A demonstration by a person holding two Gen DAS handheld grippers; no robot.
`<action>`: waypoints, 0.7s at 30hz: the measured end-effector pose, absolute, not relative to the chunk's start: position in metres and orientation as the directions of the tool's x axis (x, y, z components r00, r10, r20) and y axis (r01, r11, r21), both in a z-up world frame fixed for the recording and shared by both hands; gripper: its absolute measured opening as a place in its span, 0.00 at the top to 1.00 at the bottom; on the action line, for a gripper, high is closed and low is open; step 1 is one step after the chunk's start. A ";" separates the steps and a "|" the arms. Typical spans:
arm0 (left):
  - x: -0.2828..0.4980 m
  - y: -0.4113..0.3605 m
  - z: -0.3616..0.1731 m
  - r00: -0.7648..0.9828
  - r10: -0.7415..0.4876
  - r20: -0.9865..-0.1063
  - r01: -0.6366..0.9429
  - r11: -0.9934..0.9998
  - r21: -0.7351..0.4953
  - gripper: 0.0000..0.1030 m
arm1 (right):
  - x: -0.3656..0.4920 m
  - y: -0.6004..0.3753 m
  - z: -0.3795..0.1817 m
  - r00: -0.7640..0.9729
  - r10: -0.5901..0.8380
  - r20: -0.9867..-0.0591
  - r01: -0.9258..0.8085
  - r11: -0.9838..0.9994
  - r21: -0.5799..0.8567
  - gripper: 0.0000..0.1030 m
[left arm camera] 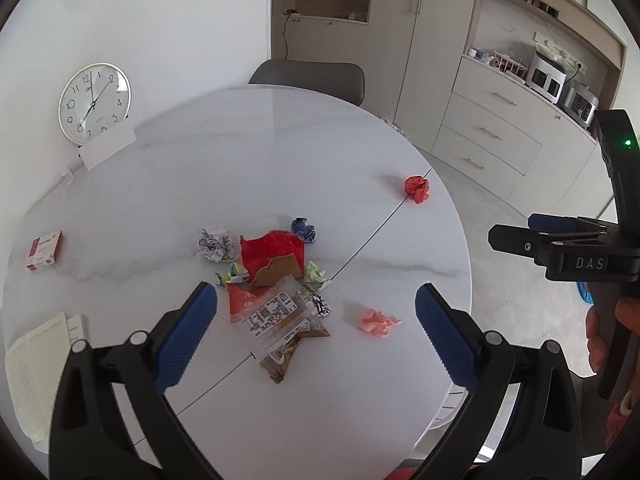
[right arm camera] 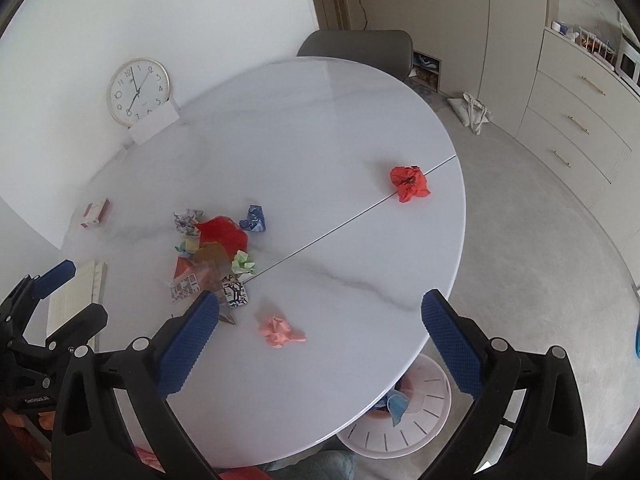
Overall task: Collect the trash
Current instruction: 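Move both tools back over the remaining trash on the table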
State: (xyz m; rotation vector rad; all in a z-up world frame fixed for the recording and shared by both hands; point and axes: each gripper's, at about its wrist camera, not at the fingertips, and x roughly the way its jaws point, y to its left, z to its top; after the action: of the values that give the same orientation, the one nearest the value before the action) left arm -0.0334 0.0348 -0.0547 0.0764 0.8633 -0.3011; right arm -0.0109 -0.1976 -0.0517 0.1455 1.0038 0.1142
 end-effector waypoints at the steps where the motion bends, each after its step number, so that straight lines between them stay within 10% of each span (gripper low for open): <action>1: -0.031 0.037 -0.056 0.610 -0.227 -0.759 0.289 0.956 -0.054 0.08 | -0.007 -0.193 -0.053 0.528 0.161 -0.834 -0.032 0.985 0.170 0.02; 21: 0.031 0.085 -0.112 0.561 -0.162 -0.812 0.207 0.977 -0.052 0.08 | 0.060 -0.161 -0.094 0.442 0.182 -0.878 -0.069 0.983 0.169 0.02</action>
State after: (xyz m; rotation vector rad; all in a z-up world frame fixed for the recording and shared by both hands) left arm 0.0308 0.0854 -0.1124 0.0510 0.9506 -0.2173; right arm 0.0600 -0.1605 -0.0935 0.1139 1.1025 0.1556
